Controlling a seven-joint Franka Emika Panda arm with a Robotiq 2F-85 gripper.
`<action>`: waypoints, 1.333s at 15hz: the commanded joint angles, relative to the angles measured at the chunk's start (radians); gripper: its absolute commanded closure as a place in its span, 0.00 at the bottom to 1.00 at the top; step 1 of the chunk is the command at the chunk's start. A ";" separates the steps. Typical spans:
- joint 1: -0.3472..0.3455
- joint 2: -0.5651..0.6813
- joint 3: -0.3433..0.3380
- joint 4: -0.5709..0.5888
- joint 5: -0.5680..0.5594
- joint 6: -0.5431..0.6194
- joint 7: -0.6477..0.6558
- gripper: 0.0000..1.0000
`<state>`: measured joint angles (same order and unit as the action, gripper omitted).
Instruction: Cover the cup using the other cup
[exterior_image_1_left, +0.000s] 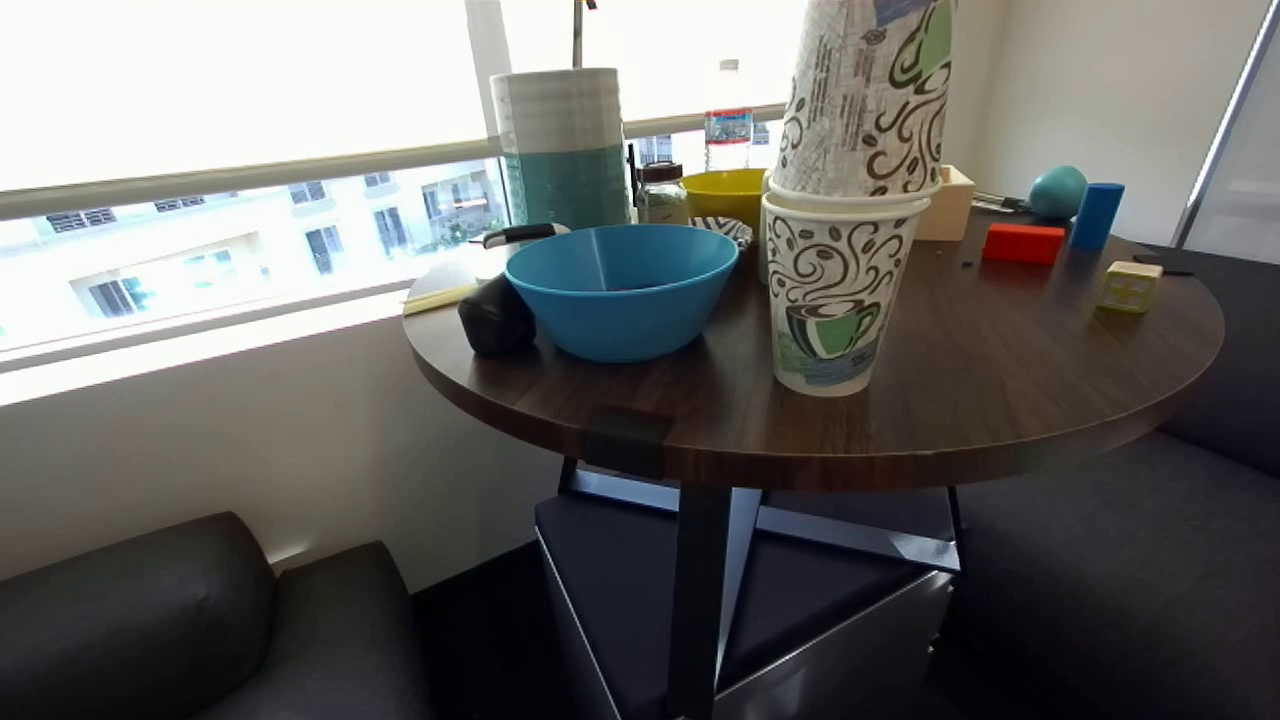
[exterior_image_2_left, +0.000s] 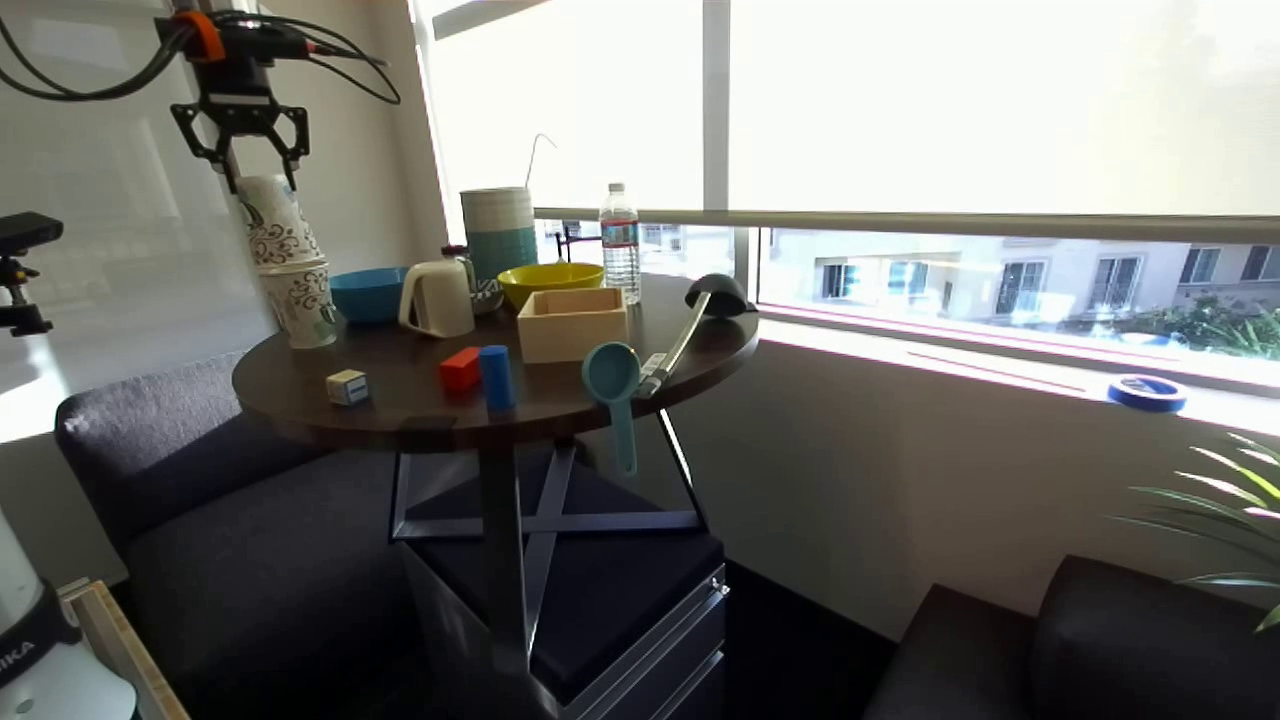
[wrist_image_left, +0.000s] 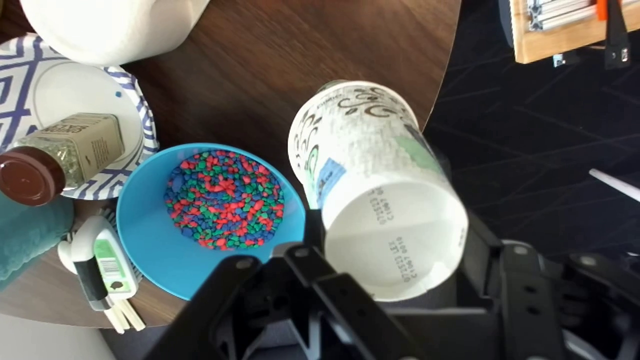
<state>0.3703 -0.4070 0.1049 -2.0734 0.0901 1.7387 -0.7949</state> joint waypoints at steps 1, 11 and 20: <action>-0.018 0.028 0.011 0.033 0.015 -0.017 -0.025 0.60; -0.019 0.046 0.010 0.049 0.026 -0.018 -0.042 0.60; -0.019 0.051 0.010 0.049 0.028 -0.020 -0.053 0.60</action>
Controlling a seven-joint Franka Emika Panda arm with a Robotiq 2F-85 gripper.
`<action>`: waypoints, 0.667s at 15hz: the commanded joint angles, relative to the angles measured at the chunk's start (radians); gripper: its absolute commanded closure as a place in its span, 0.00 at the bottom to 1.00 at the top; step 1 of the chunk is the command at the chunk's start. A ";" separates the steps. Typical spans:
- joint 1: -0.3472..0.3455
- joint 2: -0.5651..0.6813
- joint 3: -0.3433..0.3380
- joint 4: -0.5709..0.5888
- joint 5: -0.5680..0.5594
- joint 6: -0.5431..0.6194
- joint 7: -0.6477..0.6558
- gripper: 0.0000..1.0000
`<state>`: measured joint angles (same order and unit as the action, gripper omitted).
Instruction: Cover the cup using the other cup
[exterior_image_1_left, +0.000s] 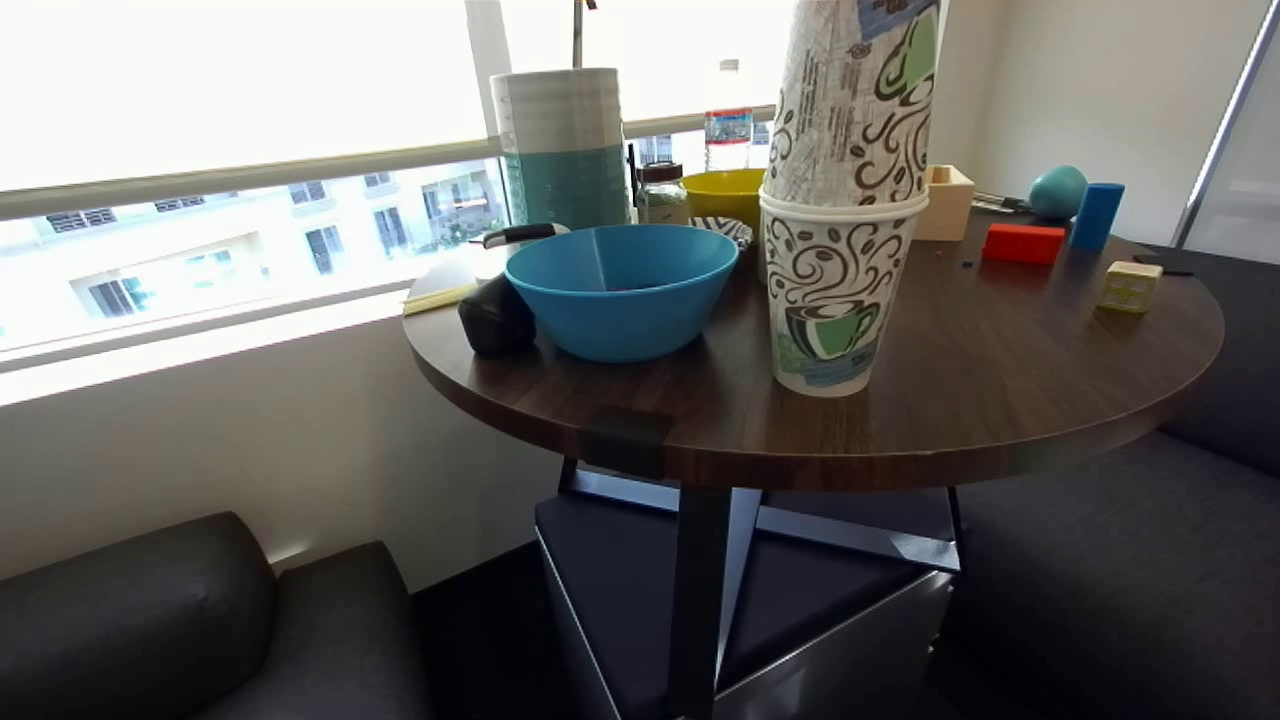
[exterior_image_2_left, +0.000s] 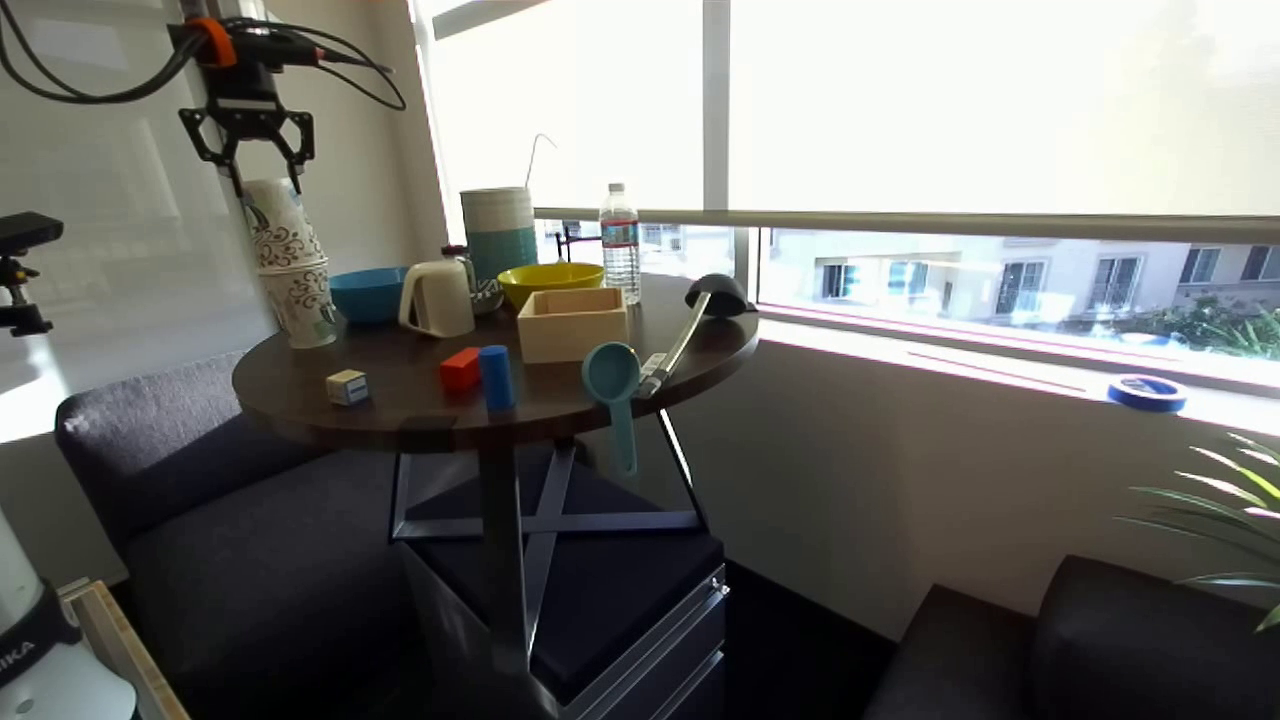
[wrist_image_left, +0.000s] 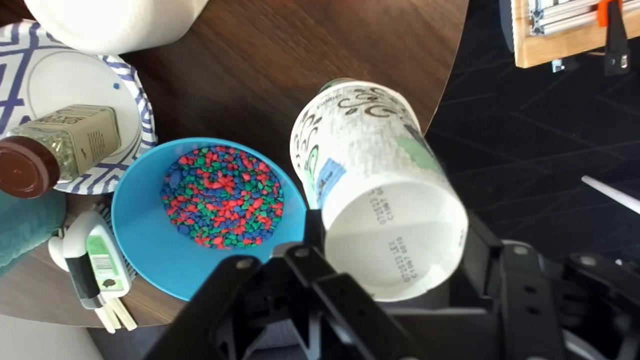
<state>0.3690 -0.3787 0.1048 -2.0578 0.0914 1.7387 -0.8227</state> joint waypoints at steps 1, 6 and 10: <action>-0.018 0.023 0.011 0.034 0.026 -0.021 -0.026 0.60; -0.018 0.021 0.011 0.035 0.026 -0.022 -0.032 0.60; -0.017 0.019 0.010 0.039 0.029 -0.026 -0.037 0.60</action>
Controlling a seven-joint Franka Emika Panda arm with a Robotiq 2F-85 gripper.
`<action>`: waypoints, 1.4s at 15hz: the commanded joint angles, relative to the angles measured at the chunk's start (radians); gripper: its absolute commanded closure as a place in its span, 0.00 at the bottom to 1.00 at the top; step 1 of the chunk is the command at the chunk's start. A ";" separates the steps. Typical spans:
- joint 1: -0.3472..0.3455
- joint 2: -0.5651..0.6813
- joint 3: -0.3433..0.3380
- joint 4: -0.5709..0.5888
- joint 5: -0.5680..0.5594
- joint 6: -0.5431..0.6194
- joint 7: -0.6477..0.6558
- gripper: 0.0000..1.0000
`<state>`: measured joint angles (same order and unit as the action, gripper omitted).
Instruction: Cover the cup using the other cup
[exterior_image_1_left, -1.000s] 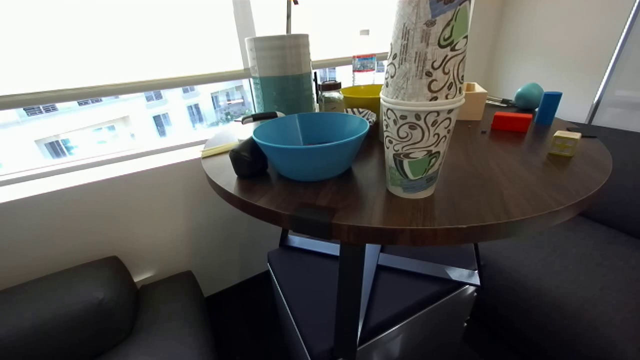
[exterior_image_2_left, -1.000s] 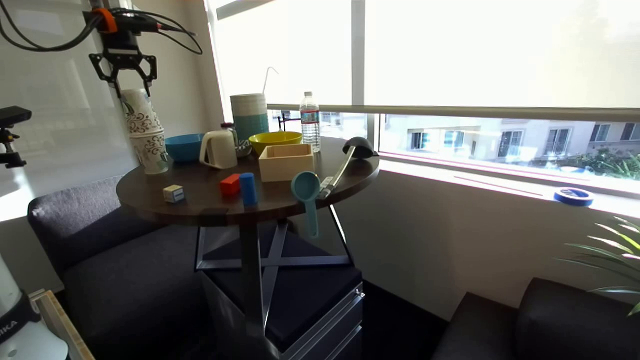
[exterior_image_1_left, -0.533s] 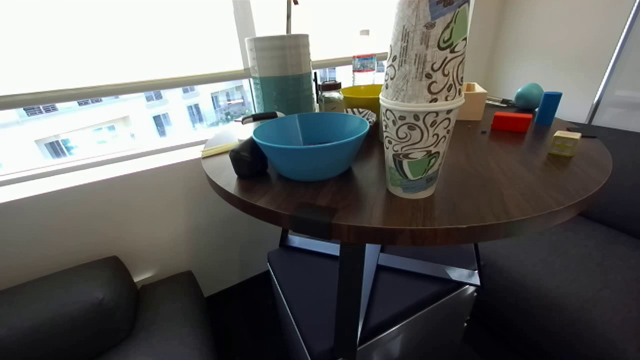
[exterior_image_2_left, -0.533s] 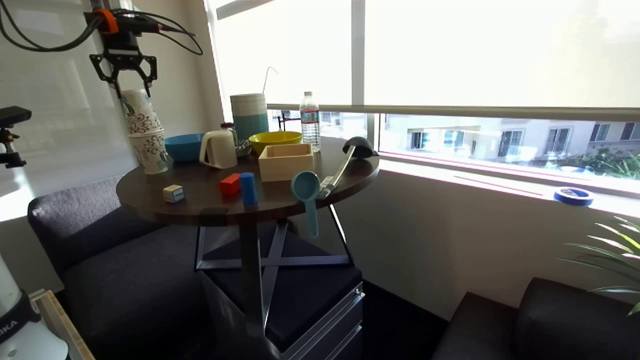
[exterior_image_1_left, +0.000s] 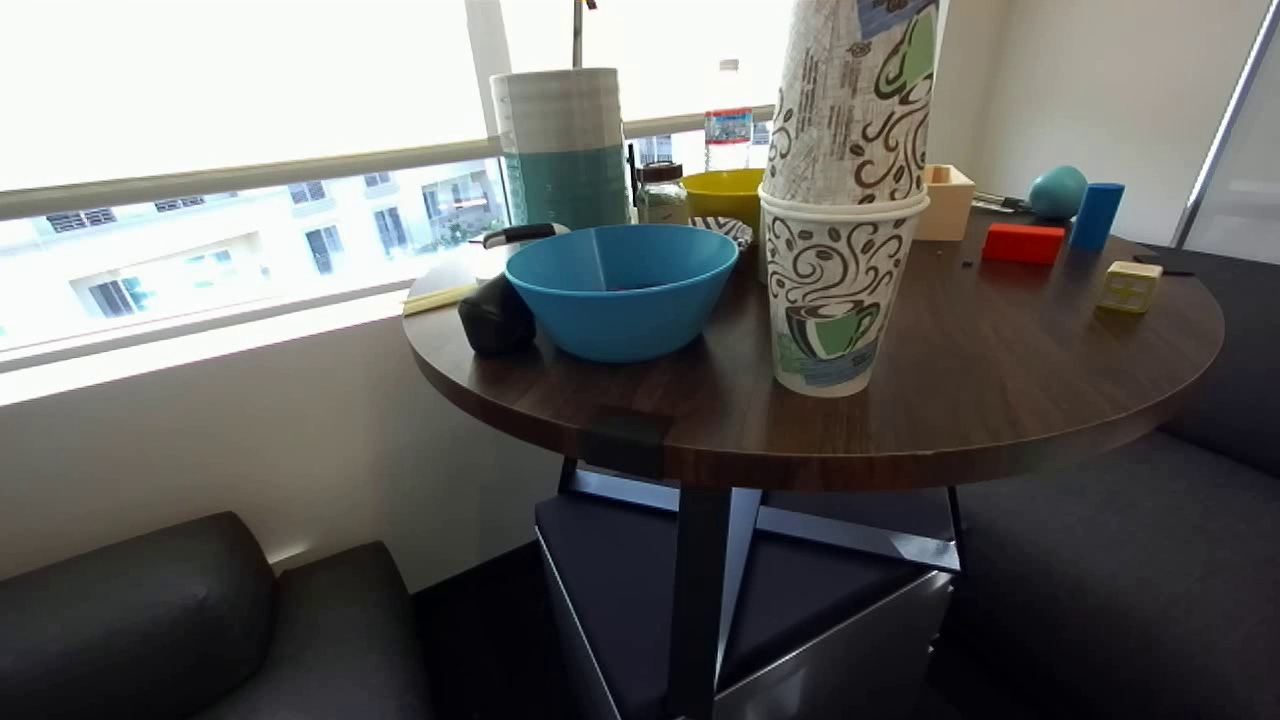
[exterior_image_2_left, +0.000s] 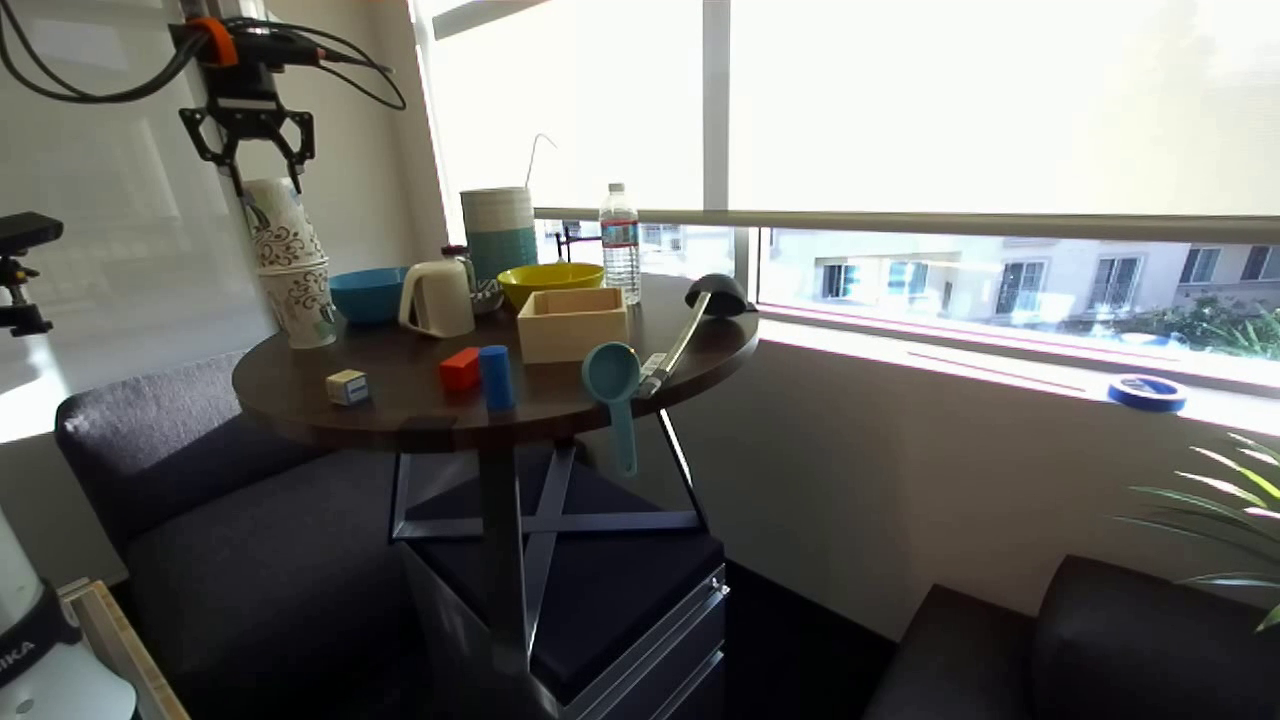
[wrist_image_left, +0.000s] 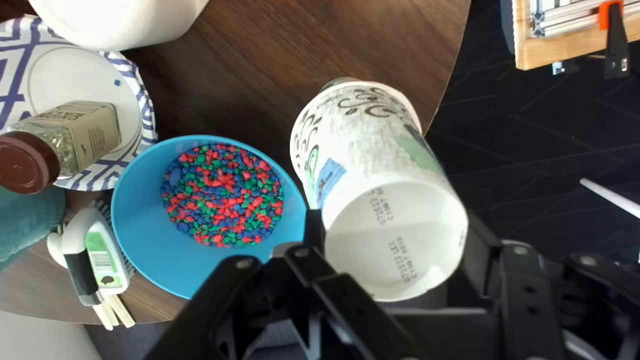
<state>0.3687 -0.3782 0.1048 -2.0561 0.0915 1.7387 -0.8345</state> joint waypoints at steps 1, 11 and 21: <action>-0.017 0.018 0.011 0.038 0.028 -0.026 -0.027 0.60; -0.018 0.015 0.010 0.037 0.027 -0.041 -0.031 0.60; -0.017 0.015 0.010 0.040 0.046 -0.047 -0.042 0.60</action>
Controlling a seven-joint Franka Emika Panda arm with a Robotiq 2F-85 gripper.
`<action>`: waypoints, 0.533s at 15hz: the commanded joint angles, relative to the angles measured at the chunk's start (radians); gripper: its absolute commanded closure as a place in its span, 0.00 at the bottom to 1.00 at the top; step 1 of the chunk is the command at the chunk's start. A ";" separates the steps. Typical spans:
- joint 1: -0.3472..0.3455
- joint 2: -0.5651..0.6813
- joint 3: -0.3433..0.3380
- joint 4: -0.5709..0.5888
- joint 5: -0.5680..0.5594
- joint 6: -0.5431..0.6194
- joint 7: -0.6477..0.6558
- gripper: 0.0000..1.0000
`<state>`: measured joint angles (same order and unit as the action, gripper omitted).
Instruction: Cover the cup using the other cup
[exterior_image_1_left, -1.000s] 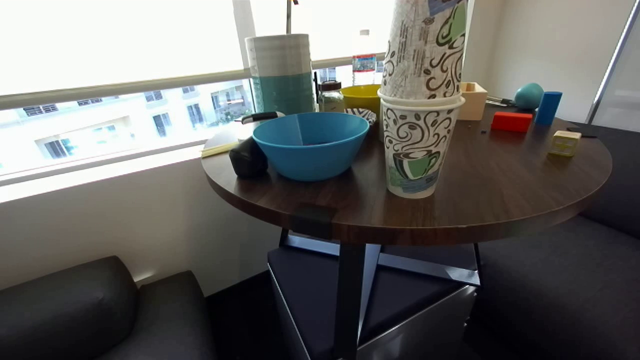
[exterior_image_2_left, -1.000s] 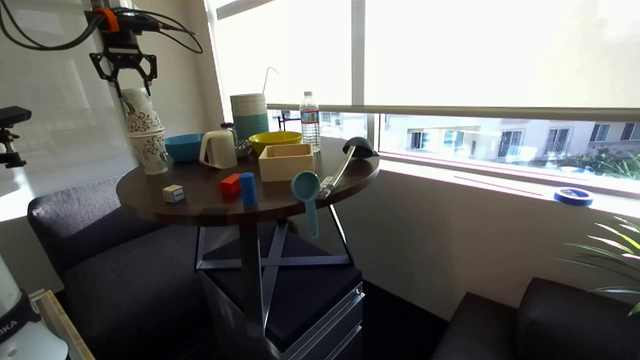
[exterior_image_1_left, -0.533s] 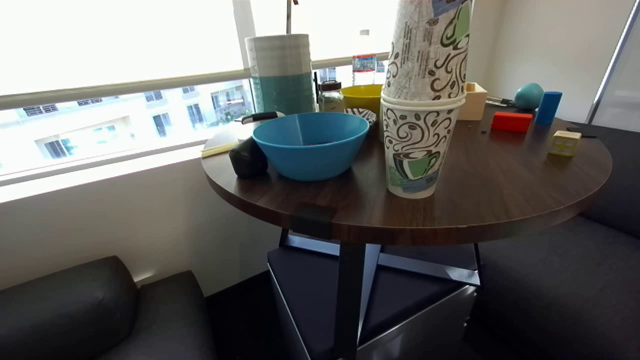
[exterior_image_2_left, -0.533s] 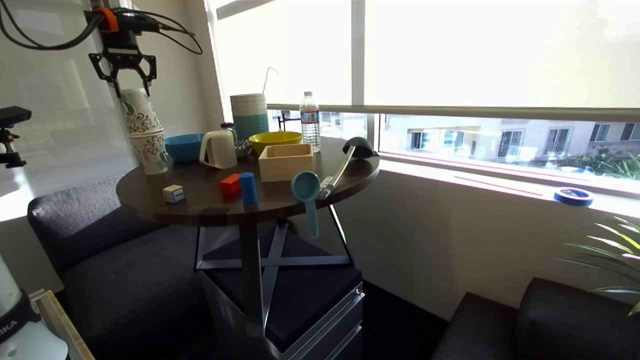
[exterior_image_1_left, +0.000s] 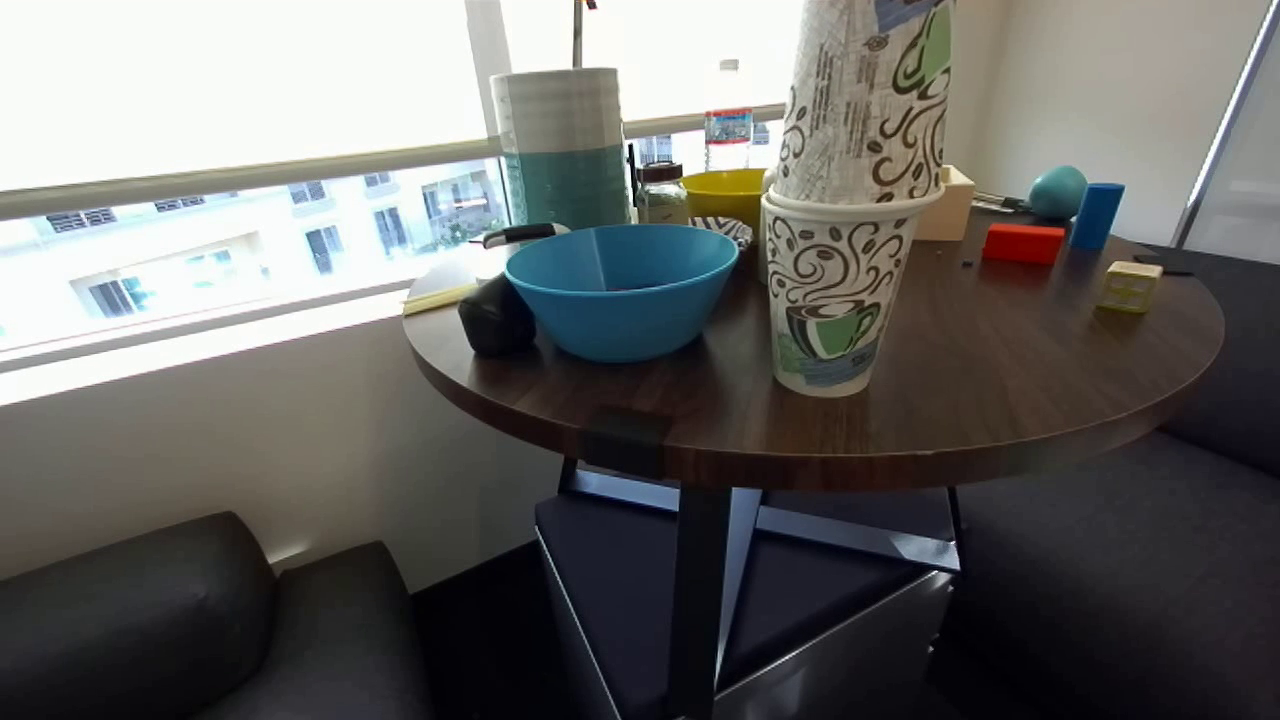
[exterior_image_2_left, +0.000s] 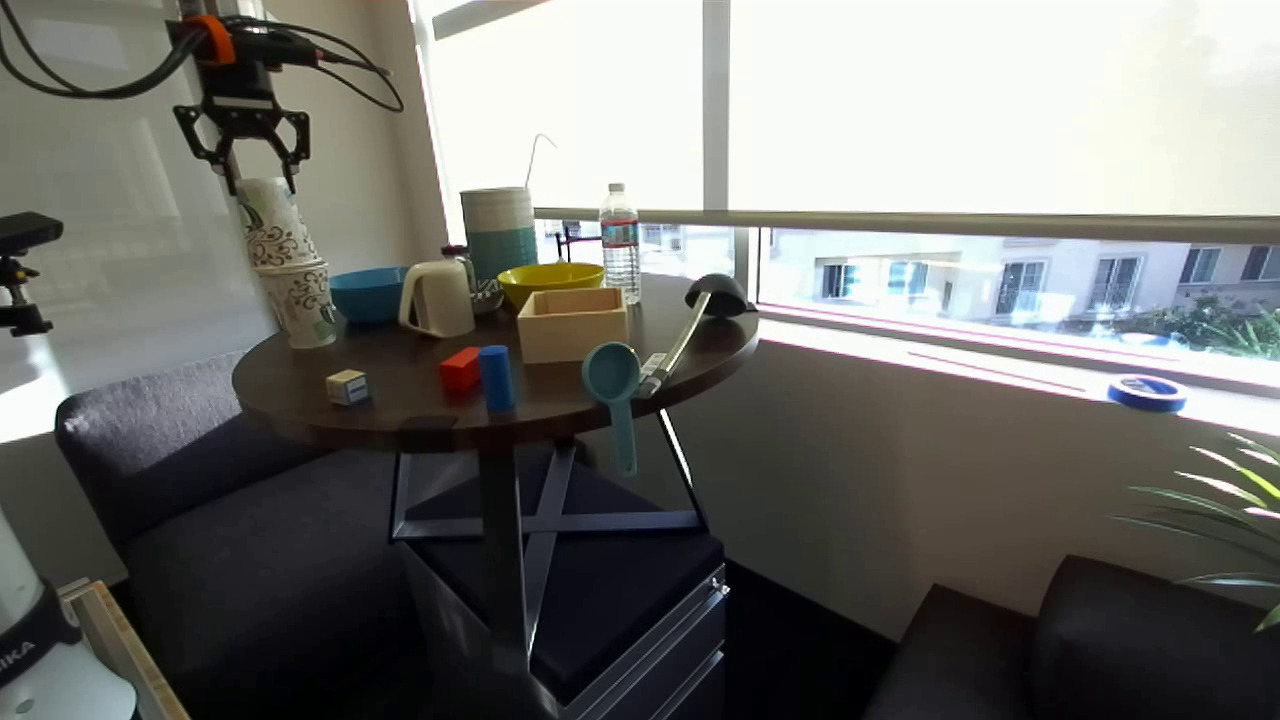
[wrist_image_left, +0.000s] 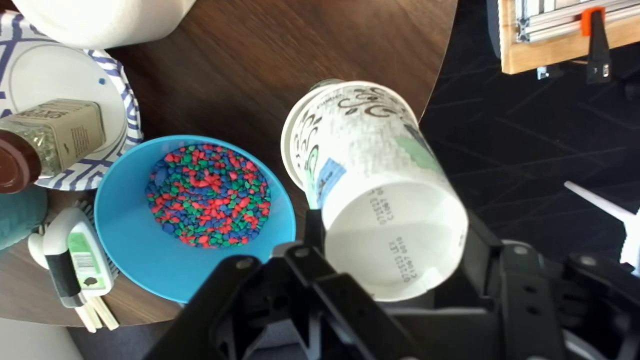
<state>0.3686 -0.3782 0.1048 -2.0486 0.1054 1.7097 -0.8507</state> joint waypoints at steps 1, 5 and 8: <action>-0.018 0.017 0.011 0.033 0.029 -0.016 -0.026 0.60; -0.020 0.020 0.012 0.036 0.024 -0.013 -0.027 0.60; -0.021 0.023 0.013 0.037 0.021 -0.011 -0.028 0.60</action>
<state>0.3682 -0.3776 0.1048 -2.0398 0.1083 1.7098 -0.8572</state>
